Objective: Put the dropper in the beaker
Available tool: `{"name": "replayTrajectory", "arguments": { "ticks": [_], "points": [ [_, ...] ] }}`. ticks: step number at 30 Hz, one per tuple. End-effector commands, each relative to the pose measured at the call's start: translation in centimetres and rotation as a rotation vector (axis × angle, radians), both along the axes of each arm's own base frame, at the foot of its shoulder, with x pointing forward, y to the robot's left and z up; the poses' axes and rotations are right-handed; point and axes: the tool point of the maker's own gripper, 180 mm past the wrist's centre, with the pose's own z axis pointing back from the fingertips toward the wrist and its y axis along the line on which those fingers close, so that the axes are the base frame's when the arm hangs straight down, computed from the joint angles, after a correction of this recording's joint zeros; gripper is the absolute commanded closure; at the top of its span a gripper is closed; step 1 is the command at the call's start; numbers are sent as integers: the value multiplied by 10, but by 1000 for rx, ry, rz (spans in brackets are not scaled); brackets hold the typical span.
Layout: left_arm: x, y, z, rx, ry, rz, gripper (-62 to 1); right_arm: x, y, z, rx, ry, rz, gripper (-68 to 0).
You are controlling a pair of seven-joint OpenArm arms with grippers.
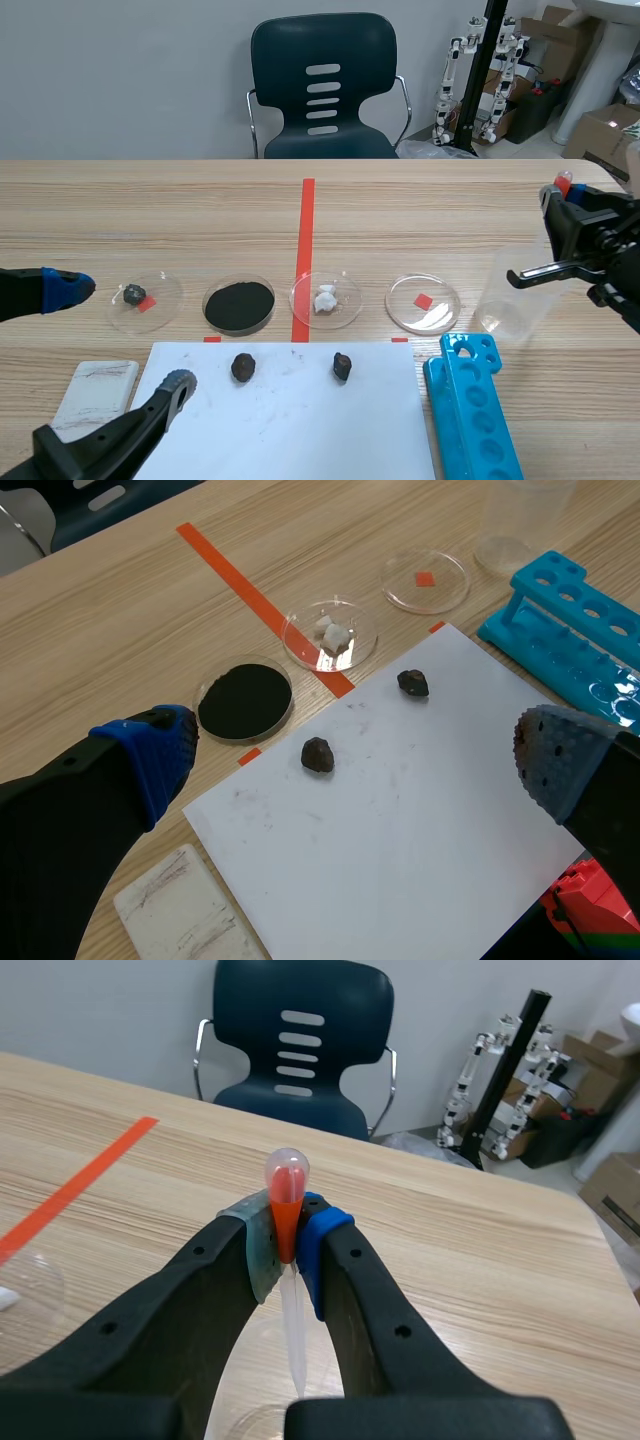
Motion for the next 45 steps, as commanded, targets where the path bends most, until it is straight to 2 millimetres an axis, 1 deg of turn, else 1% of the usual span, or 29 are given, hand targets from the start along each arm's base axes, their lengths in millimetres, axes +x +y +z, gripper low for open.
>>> {"name": "replayTrajectory", "arguments": {
  "ticks": [1,9,16,17,18,19,22,24,26,29,32,36,41,45],
  "points": [
    [1,-5,9,-28,-24,-4,-623,7,1,10,10,-39,5,-11],
    [1,-5,9,-28,-24,-4,-623,15,-4,-20,25,29,-9,-11],
    [1,-5,9,-28,-24,-4,-623,20,-8,-40,12,79,-20,-14],
    [1,-5,9,-28,-24,-4,-623,20,-8,-41,10,83,-19,-37],
    [1,-5,9,-28,-24,-4,-623,21,-8,-42,6,87,-19,-79],
    [1,-5,9,-28,-24,-4,-623,21,-8,-43,2,91,-18,-133],
    [1,-5,9,-28,-24,-4,-623,21,-8,-43,2,94,-19,-341],
    [1,-5,9,-28,-24,-4,-623,21,-8,-44,2,94,-19,-437],
    [1,-5,9,-28,-24,-4,-623,20,-8,-44,1,95,-18,-488],
    [1,-5,9,-28,-24,-4,-623,18,-7,-44,-5,96,-7,-540],
    [1,-5,9,-28,-24,-4,-623,14,-4,-38,-22,89,20,-547],
    [1,-5,9,-27,-24,-4,-623,4,6,-25,-26,58,53,-547],
    [1,-5,9,-27,-24,-4,-623,-14,20,-13,-37,43,100,-547],
    [1,-5,9,-28,-24,-4,-623,-33,27,-12,-57,65,139,-547]
  ]
}}
